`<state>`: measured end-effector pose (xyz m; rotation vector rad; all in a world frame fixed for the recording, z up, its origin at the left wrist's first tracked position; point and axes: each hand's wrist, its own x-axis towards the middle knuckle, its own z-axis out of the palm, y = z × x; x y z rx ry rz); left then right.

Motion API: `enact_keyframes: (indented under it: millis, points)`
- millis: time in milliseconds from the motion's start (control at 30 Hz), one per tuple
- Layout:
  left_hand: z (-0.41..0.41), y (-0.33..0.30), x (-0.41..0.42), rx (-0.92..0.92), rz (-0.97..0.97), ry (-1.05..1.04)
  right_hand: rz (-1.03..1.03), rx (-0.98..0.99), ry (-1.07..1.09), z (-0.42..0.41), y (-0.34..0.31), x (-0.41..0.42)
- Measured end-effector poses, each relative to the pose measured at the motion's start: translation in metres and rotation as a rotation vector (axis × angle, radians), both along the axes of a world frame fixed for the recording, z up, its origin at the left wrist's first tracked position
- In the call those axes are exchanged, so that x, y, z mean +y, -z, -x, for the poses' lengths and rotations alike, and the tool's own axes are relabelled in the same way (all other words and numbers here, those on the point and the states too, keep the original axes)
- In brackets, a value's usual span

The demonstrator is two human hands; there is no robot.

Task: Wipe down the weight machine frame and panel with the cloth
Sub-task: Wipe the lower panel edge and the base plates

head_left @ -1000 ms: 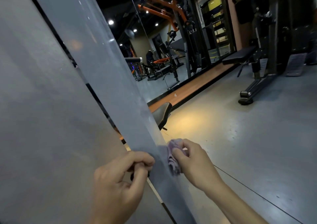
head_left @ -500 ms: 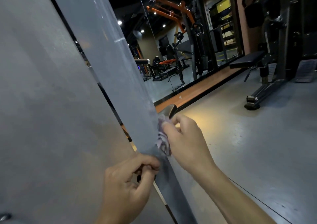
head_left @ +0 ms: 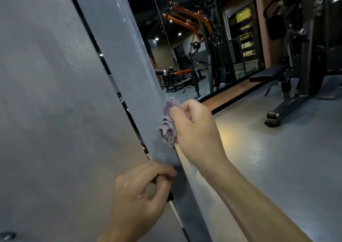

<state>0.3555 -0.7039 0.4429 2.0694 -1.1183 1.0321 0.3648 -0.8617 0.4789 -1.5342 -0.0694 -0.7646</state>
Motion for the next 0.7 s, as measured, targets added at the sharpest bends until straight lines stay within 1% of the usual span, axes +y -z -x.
enact_keyframes:
  millis: [33, 100, 200, 233, 267, 333, 433, 500, 567, 700]
  points:
    - [-0.001, -0.005, 0.001, -0.021, 0.007, 0.006, -0.001, -0.024, -0.006, -0.002, -0.006, -0.001]
    - [-0.003, -0.015, 0.002, -0.030, 0.032, 0.024, -0.010, -0.002, -0.026, -0.001, 0.007, -0.002]
    - [-0.004, -0.022, 0.000, -0.025, 0.025, 0.026, -0.003, 0.188, -0.052, 0.014, 0.052, -0.002]
    - [-0.004, -0.022, -0.001, -0.036, 0.005, 0.014, -0.006, 0.234, -0.061, 0.017, 0.059, -0.002]
    - [-0.003, -0.022, -0.001, -0.046, -0.006, 0.005, -0.016, 0.235, -0.068, 0.017, 0.058, -0.002]
    - [-0.004, -0.021, -0.001, -0.045, 0.006, 0.000, -0.024, 0.133, -0.067, 0.007, 0.032, -0.002]
    - [-0.005, -0.021, 0.000, -0.048, 0.033, -0.007, -0.011, -0.062, -0.047, -0.004, -0.034, 0.001]
    - [-0.005, -0.022, -0.001, -0.059, 0.021, -0.012, -0.002, -0.118, -0.035, -0.007, -0.051, 0.000]
    - [-0.004, -0.023, -0.001, -0.053, 0.009, -0.005, -0.011, -0.076, -0.049, -0.006, -0.030, -0.001]
    - [-0.004, -0.023, 0.000, -0.046, 0.015, 0.004, -0.024, 0.160, -0.064, 0.009, 0.041, -0.003]
